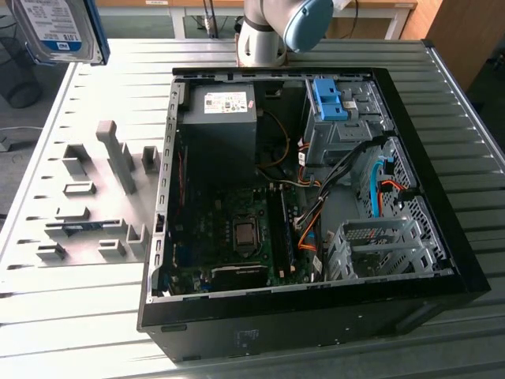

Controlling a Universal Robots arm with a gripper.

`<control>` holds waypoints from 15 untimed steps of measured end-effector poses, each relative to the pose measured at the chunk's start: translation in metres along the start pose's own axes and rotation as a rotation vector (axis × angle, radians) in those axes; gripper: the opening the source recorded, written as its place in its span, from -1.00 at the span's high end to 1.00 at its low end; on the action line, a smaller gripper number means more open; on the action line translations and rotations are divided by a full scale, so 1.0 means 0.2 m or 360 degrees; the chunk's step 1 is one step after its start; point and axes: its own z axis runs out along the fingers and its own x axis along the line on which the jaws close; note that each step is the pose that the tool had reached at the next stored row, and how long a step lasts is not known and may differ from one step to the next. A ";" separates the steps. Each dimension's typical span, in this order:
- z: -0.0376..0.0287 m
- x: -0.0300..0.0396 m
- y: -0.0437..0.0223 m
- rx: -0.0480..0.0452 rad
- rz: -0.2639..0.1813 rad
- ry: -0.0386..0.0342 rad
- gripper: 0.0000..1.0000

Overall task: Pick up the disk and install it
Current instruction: 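Pick up the disk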

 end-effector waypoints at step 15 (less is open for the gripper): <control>-0.007 -0.002 -0.038 0.0000 0.0000 0.0000 0.27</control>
